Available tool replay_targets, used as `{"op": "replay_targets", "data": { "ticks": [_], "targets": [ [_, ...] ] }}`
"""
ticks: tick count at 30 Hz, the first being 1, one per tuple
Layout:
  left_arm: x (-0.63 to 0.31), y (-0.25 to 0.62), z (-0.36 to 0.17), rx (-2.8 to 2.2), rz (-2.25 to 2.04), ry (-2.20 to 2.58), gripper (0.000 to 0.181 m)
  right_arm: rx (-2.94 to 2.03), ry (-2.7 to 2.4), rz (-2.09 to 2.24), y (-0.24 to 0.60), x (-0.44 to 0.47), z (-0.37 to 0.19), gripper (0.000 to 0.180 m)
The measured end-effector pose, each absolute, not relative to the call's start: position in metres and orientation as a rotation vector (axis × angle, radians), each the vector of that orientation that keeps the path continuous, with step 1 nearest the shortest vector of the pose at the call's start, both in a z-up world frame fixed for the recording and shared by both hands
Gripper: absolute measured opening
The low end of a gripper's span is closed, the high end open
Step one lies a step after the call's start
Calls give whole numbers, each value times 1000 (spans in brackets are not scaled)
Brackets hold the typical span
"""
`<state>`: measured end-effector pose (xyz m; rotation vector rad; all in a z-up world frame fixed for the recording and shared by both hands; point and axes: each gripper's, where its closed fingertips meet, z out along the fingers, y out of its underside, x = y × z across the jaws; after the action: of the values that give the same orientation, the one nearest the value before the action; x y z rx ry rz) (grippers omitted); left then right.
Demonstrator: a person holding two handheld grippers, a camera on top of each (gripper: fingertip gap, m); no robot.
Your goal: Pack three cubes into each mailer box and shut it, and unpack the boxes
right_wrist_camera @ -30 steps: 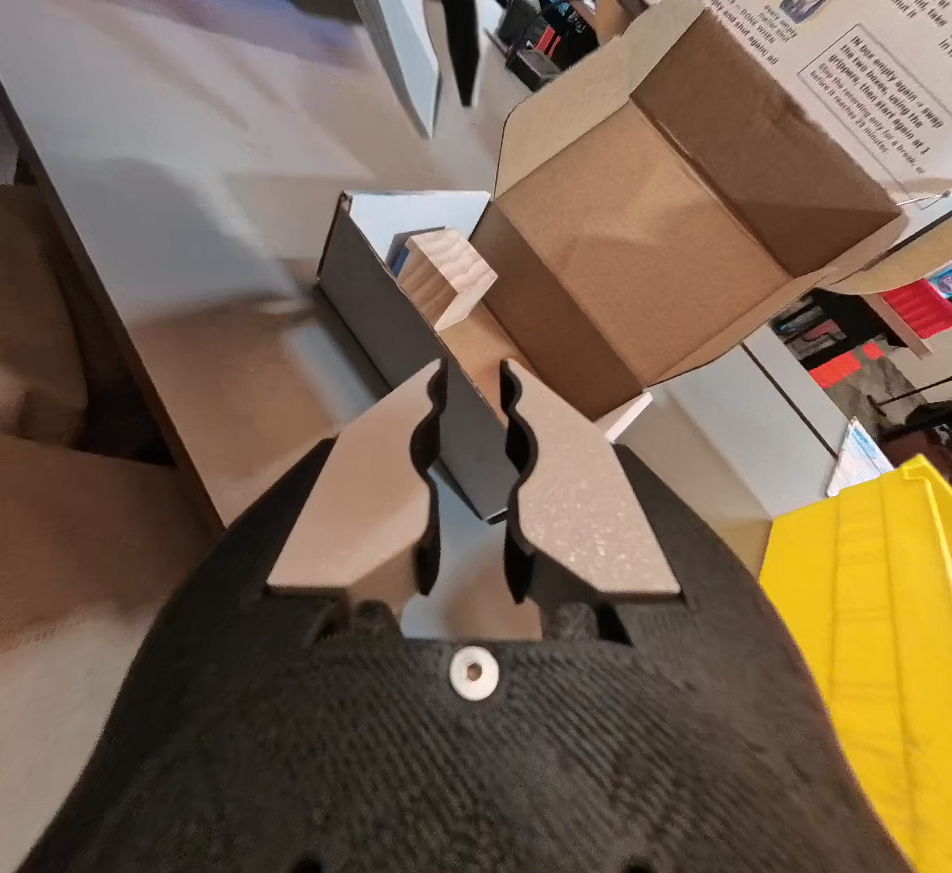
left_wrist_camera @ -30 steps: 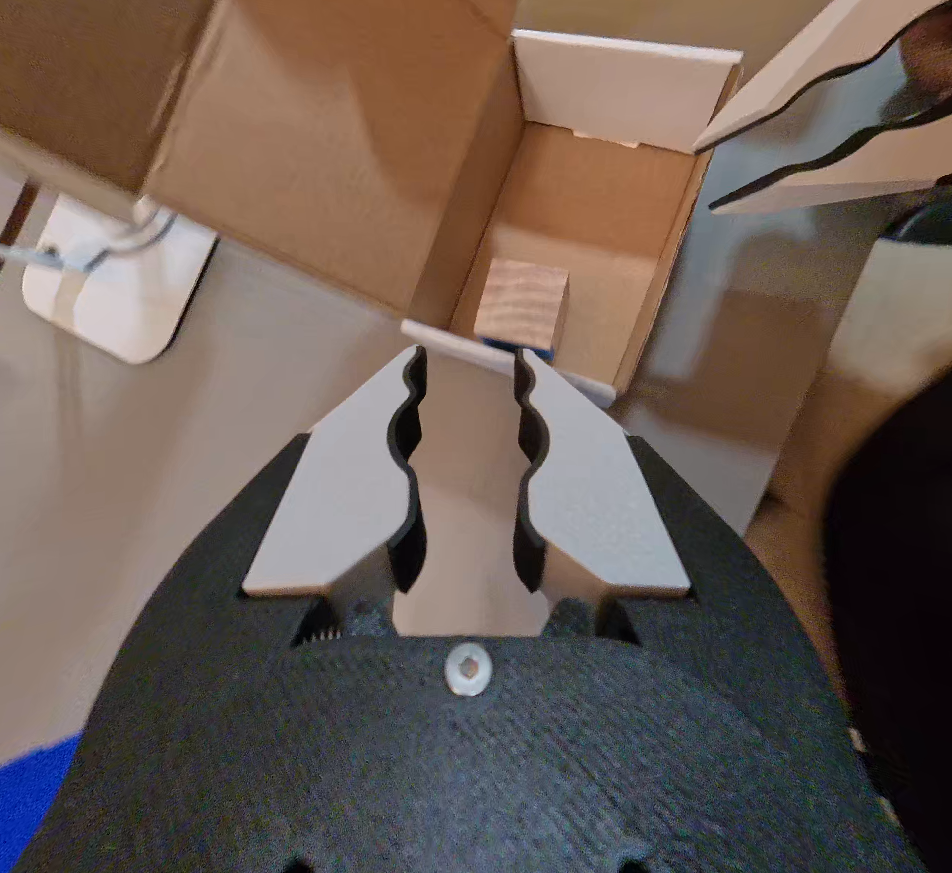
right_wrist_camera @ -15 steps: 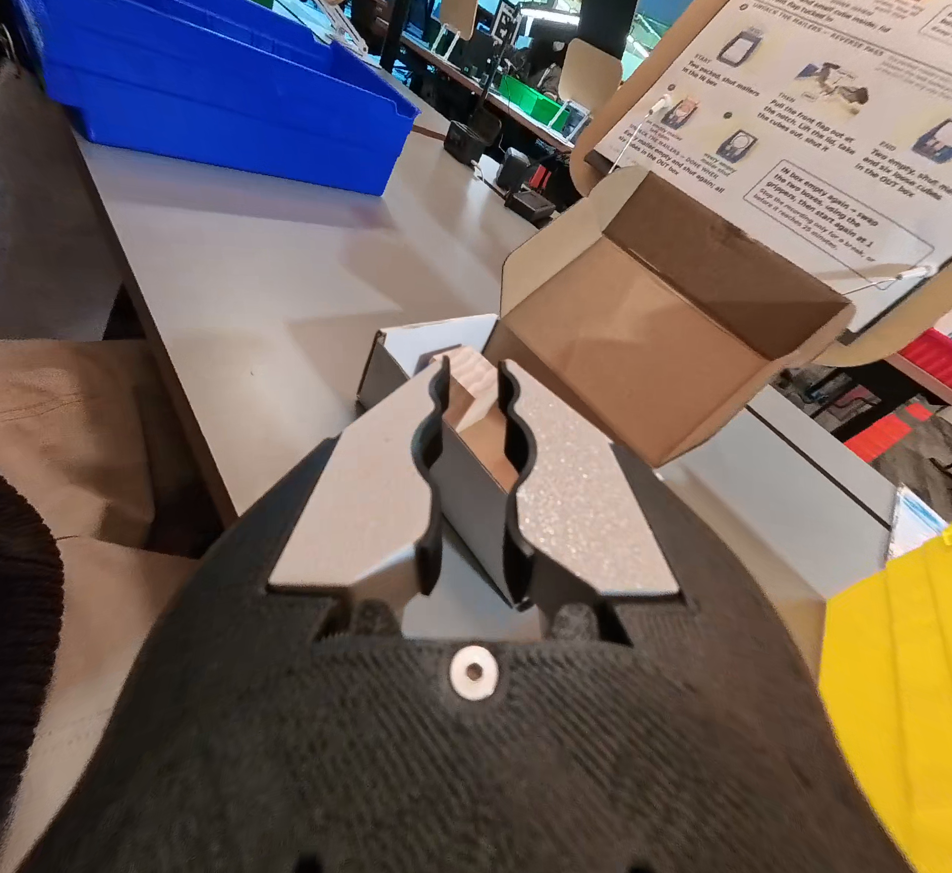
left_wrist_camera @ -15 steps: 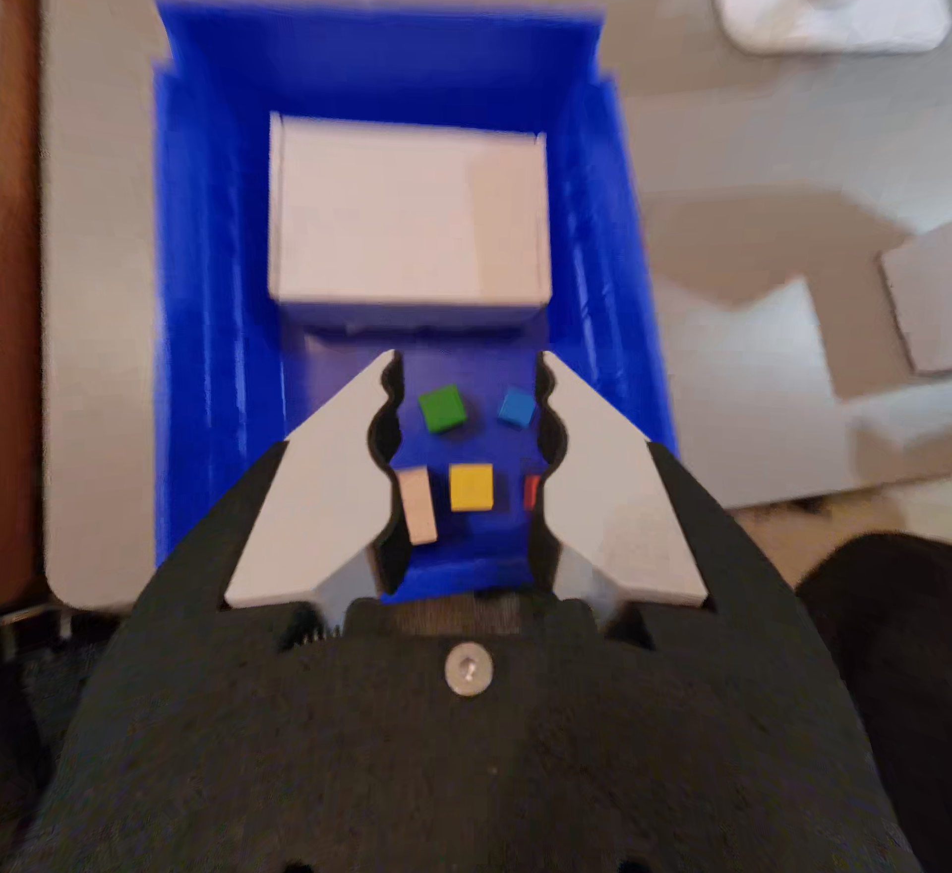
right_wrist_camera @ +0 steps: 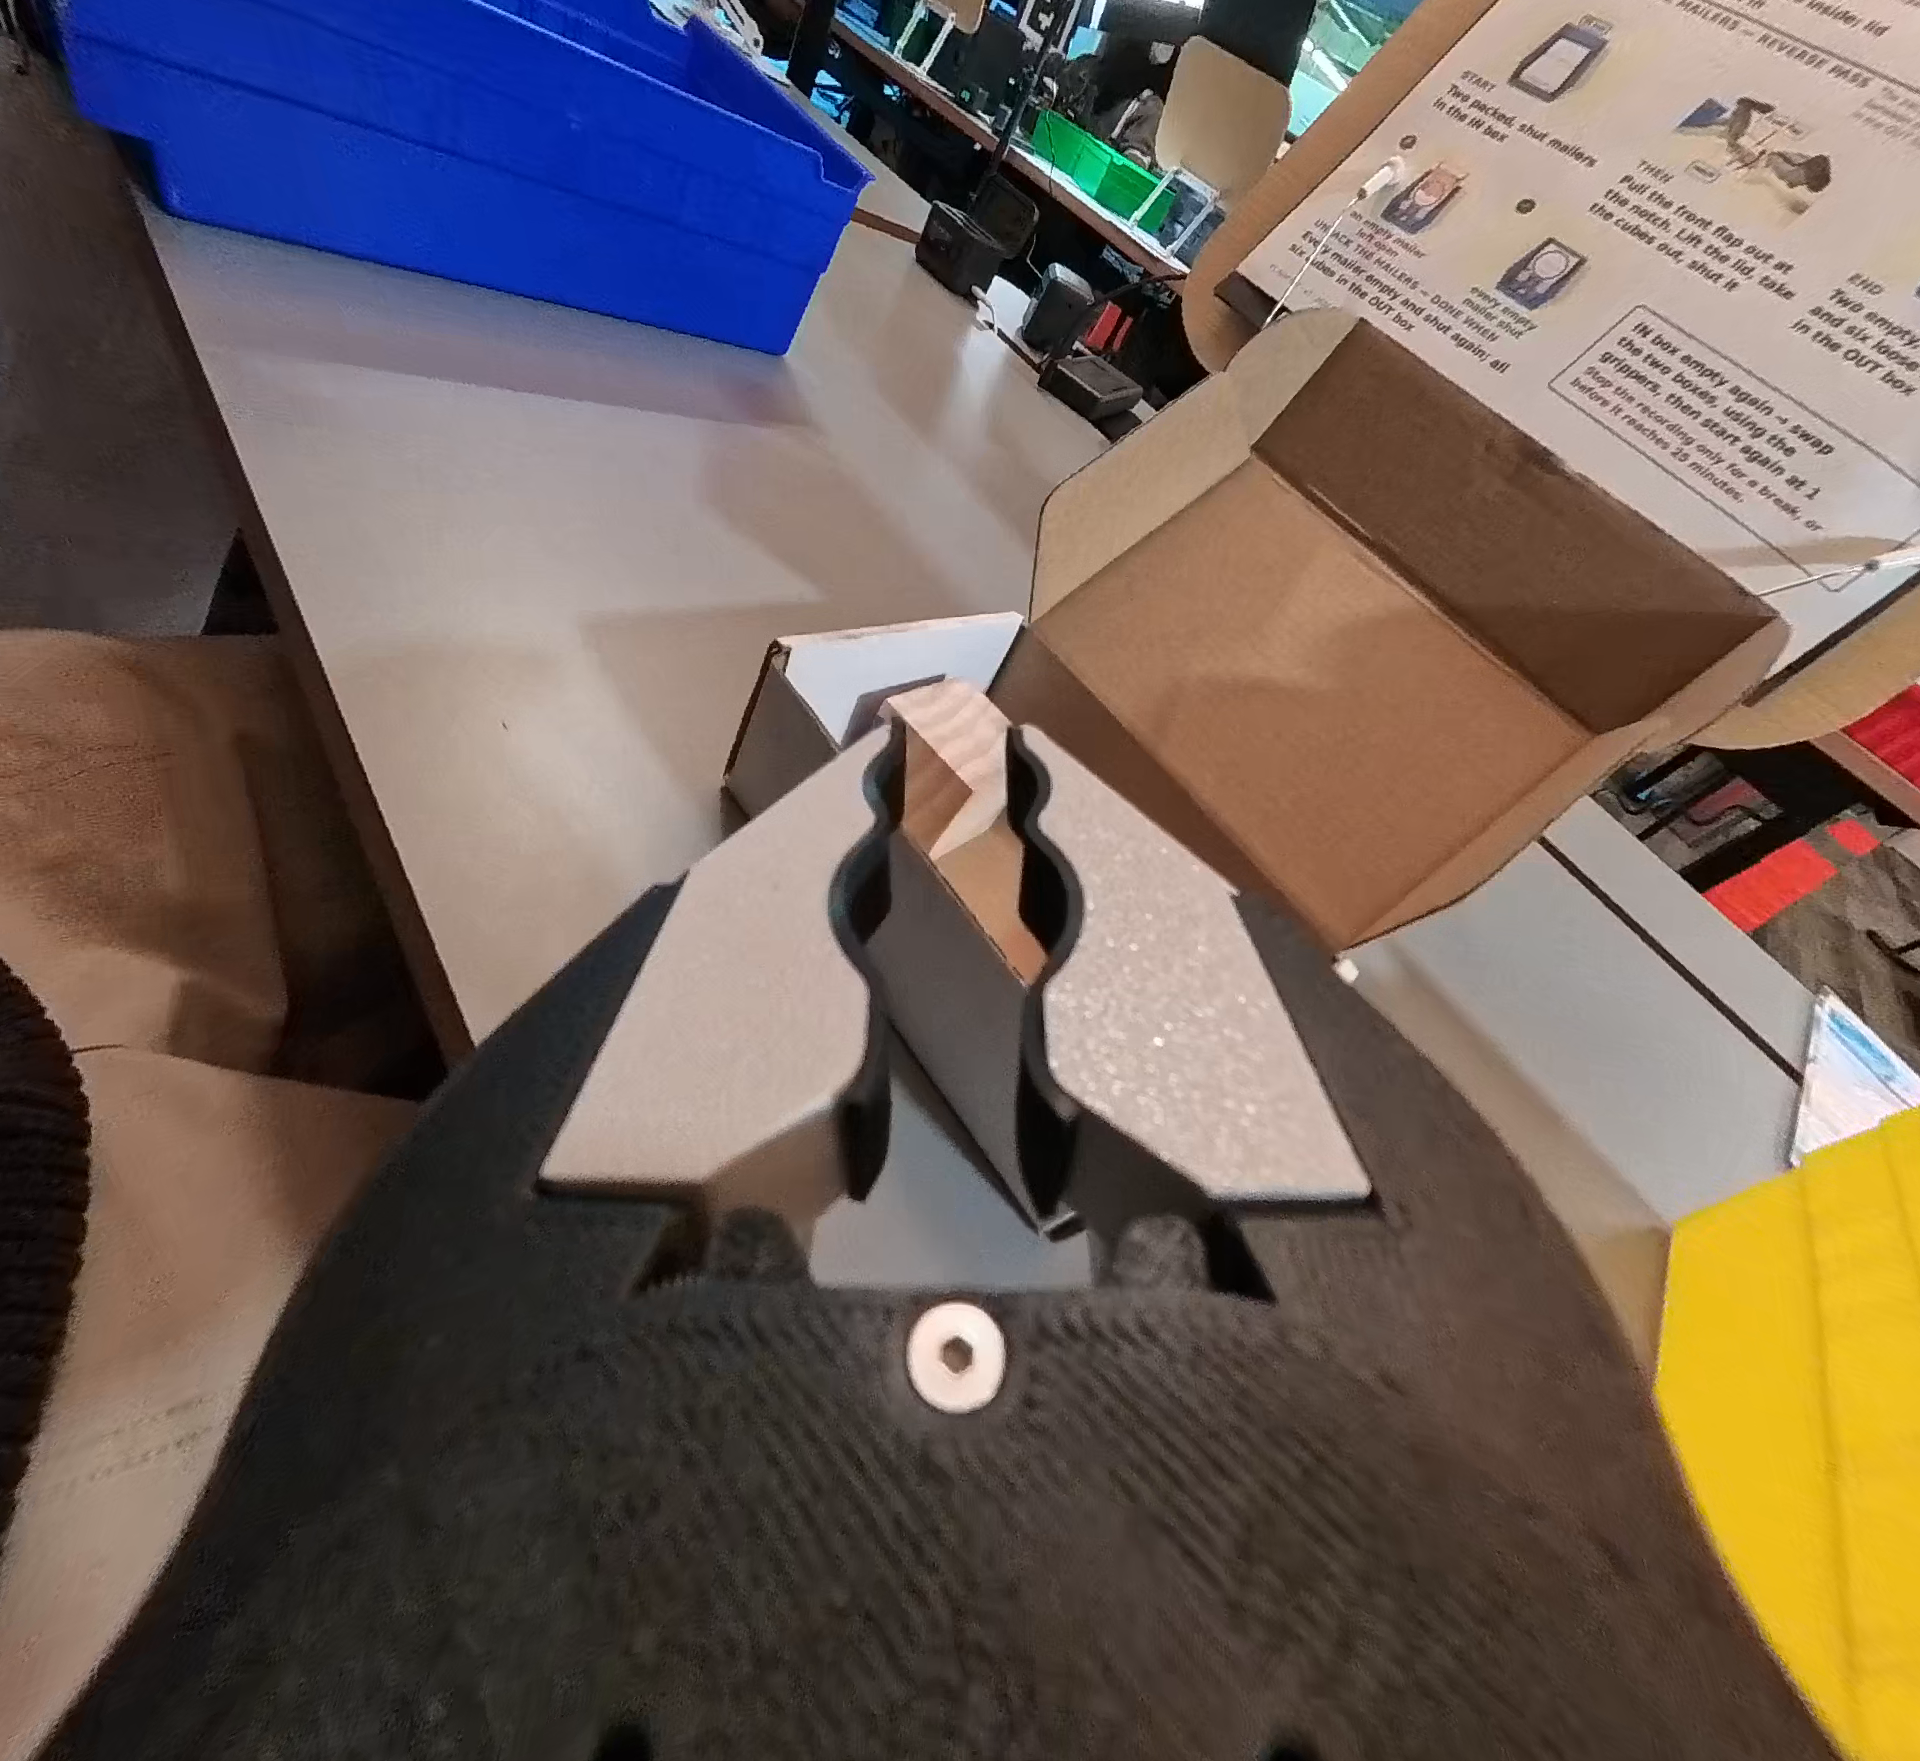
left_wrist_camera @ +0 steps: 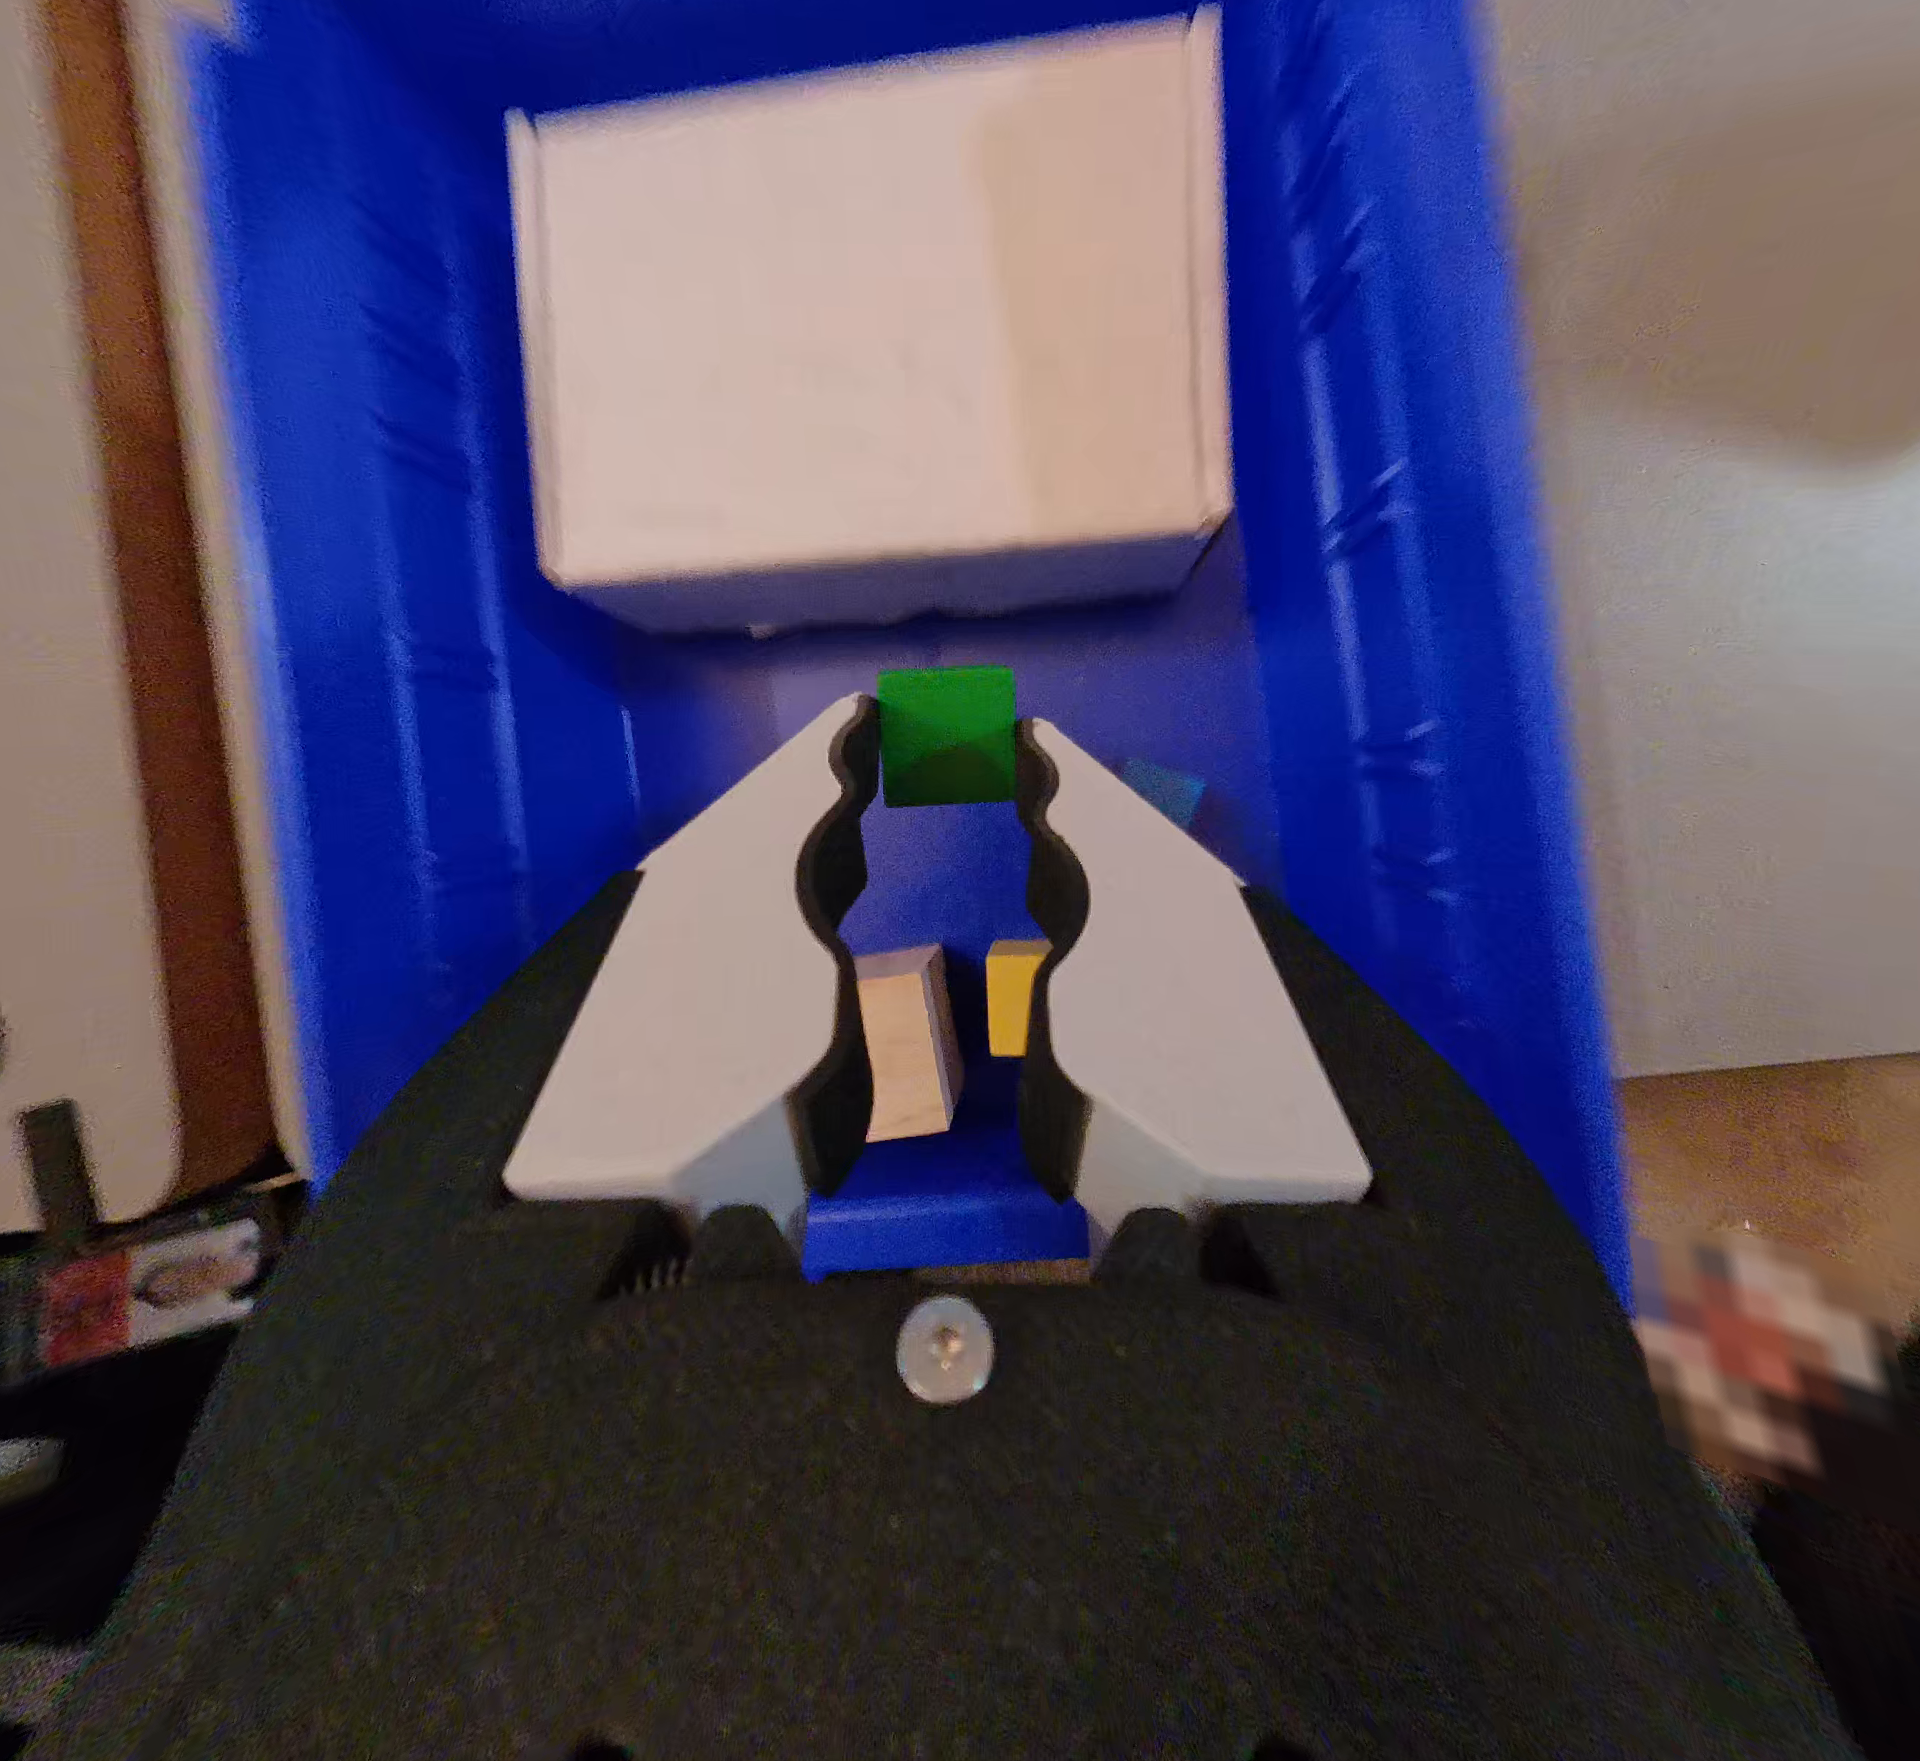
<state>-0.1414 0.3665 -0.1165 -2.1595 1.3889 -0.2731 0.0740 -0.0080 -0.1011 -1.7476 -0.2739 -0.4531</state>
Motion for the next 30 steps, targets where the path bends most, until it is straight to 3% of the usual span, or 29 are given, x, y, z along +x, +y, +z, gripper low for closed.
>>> {"op": "replay_targets", "data": {
  "ticks": [1, 6, 10, 18, 22, 30],
  "targets": [
    [-134, 363, -98, -2094, -288, 1382, 24, -1749, -274, -456, -8, 74, -102, 18],
    [-72, 287, -17, -1731, -471, 1511, 24, -1748, -284, -465, -9, 73, -101, 17],
    [-8, 185, -5, -1463, -673, 1773, 24, -1737, -307, -467, -10, 69, -99, 14],
    [94, 31, -79, -1194, -826, 2236, 24, -1758, -341, -453, -16, 64, -102, 13],
    [122, 21, -124, -1100, -613, 2369, 25, -1764, -338, -463, -21, 66, -105, 12],
    [131, 14, -157, -1113, -537, 2473, 25, -1772, -296, -475, -33, 73, -106, 12]
  ]
}}
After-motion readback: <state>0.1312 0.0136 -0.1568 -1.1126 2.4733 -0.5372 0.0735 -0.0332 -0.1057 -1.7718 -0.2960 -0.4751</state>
